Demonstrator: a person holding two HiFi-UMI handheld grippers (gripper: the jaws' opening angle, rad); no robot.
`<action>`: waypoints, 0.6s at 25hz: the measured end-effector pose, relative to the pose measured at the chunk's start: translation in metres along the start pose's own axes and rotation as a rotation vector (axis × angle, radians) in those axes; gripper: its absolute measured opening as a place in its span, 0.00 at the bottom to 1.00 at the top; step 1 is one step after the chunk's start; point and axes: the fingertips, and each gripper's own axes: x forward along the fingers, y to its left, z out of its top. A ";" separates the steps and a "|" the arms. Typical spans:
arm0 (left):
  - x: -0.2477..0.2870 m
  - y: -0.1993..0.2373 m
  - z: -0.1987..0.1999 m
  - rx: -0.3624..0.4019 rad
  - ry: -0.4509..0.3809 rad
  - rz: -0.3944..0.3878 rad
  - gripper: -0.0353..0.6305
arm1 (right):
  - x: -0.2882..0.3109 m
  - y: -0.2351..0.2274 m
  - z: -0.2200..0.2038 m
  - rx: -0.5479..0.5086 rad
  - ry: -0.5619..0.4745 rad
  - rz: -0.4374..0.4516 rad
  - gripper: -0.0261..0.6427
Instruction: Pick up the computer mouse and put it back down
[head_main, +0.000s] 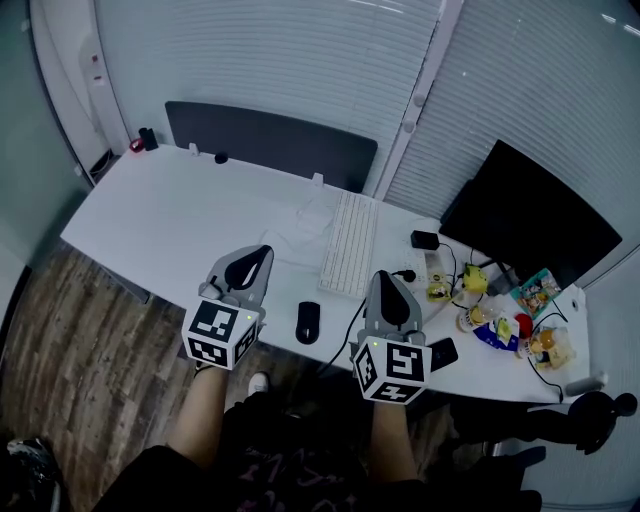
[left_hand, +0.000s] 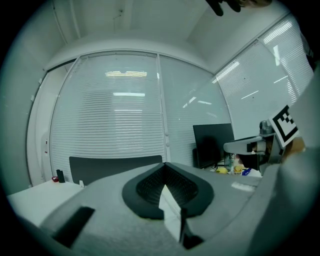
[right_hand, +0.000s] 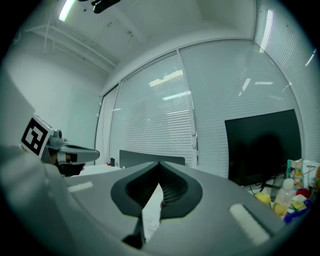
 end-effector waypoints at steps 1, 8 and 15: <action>-0.001 -0.002 0.001 0.001 -0.001 0.001 0.06 | -0.001 0.000 0.001 -0.002 -0.001 0.002 0.05; -0.005 -0.010 0.003 0.006 -0.006 0.009 0.06 | -0.008 -0.002 0.004 -0.006 -0.011 0.013 0.05; -0.007 -0.012 0.003 0.005 -0.010 0.016 0.06 | -0.010 -0.005 0.003 0.003 -0.012 0.018 0.05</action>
